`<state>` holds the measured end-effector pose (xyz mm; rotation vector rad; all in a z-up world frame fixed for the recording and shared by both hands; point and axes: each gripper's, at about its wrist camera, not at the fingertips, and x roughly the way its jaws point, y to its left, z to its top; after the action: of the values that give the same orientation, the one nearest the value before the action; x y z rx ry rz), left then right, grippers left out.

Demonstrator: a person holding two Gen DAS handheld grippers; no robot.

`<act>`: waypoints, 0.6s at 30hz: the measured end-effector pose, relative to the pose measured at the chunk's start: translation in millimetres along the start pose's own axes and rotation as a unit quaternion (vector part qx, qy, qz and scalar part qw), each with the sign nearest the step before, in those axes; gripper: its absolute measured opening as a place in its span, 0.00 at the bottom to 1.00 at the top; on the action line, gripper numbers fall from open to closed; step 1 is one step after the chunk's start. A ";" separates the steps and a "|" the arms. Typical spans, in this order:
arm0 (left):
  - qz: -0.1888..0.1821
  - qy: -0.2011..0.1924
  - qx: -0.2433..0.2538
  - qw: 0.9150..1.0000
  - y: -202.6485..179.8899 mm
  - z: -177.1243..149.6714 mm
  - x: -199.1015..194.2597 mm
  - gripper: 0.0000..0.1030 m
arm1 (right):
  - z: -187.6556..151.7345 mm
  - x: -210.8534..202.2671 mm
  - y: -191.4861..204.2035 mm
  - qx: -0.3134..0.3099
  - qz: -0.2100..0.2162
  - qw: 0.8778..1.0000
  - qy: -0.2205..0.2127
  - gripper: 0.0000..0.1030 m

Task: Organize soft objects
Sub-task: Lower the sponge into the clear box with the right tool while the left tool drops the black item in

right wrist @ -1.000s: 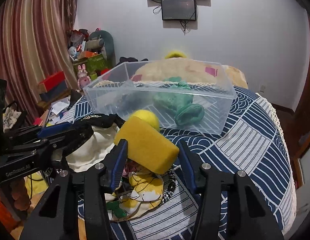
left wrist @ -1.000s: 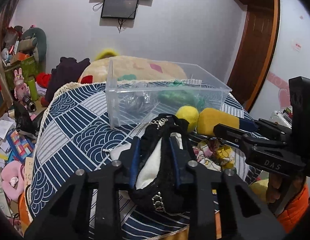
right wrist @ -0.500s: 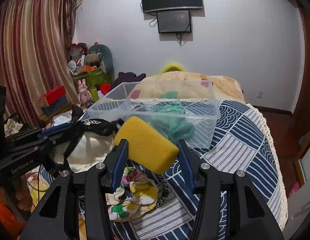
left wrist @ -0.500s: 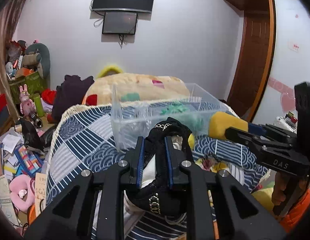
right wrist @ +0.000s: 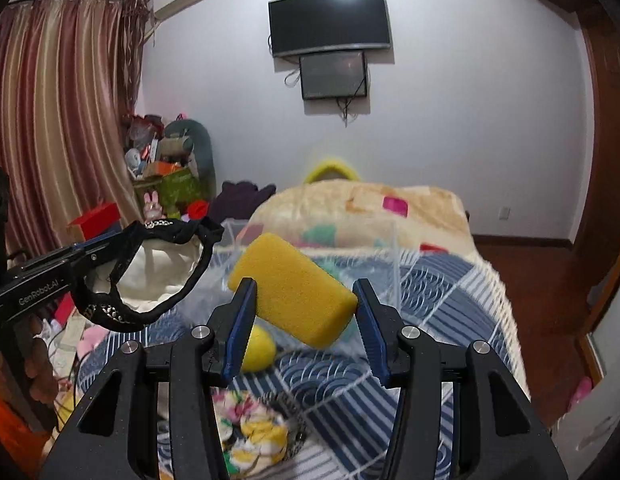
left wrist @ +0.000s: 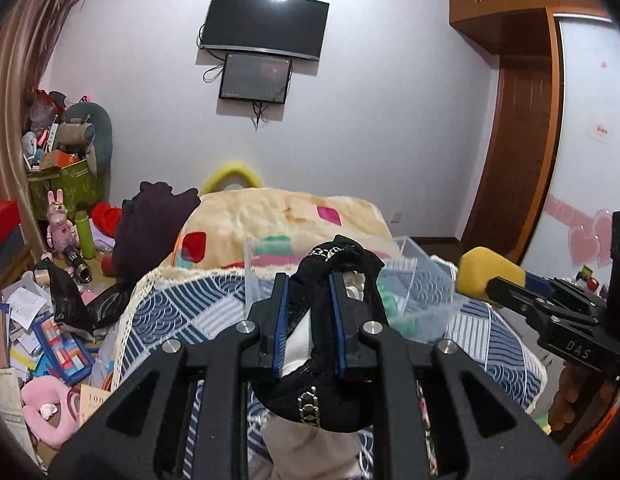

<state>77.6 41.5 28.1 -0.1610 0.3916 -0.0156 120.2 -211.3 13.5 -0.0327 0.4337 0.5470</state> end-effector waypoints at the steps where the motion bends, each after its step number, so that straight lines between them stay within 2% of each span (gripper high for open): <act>1: 0.001 -0.002 -0.001 1.000 0.7 3.6 2.1 0.18 | 4.4 -0.1 -0.4 -0.001 -0.002 1.000 -0.006 0.45; 9: 0.024 -0.003 0.007 1.000 -0.4 19.8 29.7 0.18 | 25.6 14.6 -3.9 -0.012 -0.016 1.000 -0.021 0.45; 18: 0.040 0.026 0.014 0.999 -3.2 16.3 73.1 0.18 | 24.9 53.6 -3.6 -0.009 -0.014 1.000 0.015 0.45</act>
<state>151.5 37.4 15.8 -0.1165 0.4490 0.0535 172.8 -184.1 14.0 -0.0642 0.4570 0.5244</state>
